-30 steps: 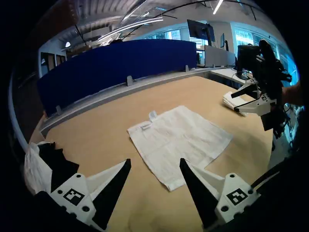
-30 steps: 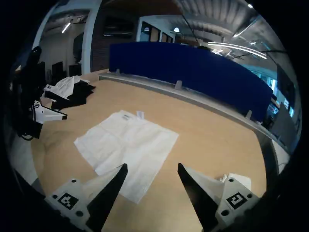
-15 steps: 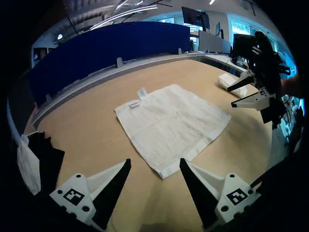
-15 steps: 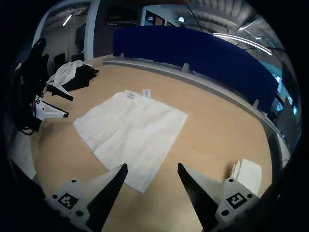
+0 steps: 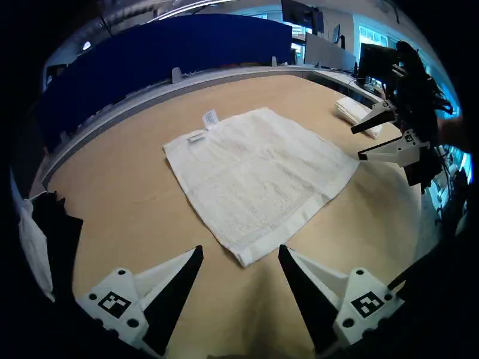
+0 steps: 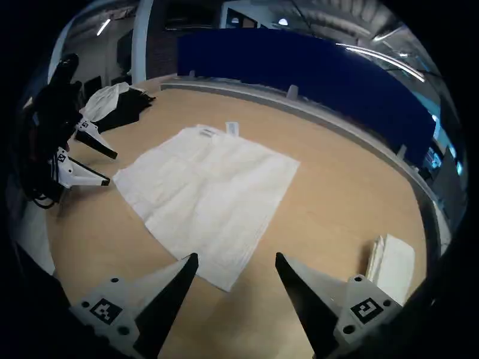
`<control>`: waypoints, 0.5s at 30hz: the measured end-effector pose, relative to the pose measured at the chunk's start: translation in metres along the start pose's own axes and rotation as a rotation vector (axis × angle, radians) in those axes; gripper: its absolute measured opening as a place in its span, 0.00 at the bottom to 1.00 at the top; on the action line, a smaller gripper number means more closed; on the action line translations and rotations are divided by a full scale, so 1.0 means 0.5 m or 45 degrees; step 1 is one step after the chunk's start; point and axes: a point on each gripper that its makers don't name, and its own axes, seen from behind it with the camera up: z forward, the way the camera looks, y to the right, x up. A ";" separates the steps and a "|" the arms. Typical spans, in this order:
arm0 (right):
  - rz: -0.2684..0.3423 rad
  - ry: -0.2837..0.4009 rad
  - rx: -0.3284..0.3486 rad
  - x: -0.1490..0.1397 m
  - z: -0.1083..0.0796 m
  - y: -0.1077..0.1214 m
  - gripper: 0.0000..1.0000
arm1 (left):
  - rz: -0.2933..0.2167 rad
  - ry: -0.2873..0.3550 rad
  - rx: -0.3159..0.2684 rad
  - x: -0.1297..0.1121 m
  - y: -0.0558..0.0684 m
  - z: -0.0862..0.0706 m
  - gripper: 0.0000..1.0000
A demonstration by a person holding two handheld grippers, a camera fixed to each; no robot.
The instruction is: Fold towel
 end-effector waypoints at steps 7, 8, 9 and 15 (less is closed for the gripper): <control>0.011 -0.039 0.015 -0.022 0.007 -0.007 0.96 | -0.018 -0.036 -0.018 -0.015 0.003 0.011 0.94; 0.012 -0.045 0.019 -0.025 0.008 -0.008 0.95 | -0.020 -0.043 -0.022 -0.017 0.005 0.012 0.94; 0.014 -0.048 0.020 -0.027 0.009 -0.009 0.95 | -0.022 -0.048 -0.024 -0.019 0.005 0.013 0.94; 0.023 -0.071 0.032 -0.040 0.017 -0.018 0.86 | -0.032 -0.085 -0.042 -0.032 0.011 0.016 0.93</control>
